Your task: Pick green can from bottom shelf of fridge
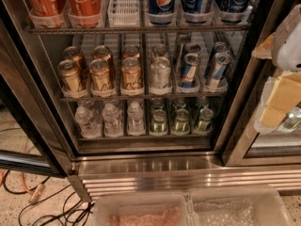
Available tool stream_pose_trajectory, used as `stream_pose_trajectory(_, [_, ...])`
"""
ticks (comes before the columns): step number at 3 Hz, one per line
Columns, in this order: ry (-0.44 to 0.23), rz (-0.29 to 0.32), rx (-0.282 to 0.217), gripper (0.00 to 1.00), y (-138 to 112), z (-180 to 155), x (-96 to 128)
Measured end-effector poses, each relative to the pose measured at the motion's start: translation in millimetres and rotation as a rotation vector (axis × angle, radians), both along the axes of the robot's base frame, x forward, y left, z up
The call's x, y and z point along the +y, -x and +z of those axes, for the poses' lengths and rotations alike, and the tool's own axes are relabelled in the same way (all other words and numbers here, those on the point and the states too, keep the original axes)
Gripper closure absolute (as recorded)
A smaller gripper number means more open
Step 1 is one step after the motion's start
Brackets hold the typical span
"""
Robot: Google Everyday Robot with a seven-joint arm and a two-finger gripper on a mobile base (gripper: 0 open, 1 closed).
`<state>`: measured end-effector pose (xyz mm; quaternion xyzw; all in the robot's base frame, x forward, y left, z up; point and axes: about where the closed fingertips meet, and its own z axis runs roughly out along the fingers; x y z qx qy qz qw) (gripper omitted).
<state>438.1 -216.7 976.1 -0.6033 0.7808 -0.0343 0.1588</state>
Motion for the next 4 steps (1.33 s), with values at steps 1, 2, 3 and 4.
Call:
stream_pose_trajectory(1, [0.0, 0.0, 0.0, 0.0, 0, 0, 0])
stream_pose_trajectory(2, [-0.017, -0.007, 0.002, 0.0, -1, -7, 2])
stream_pose_trajectory(3, [-0.07, -0.035, 0.036, 0.0, -1, -41, 5])
stream_pose_trajectory(4, [-0.04, -0.022, 0.146, 0.0, -2, -86, 17])
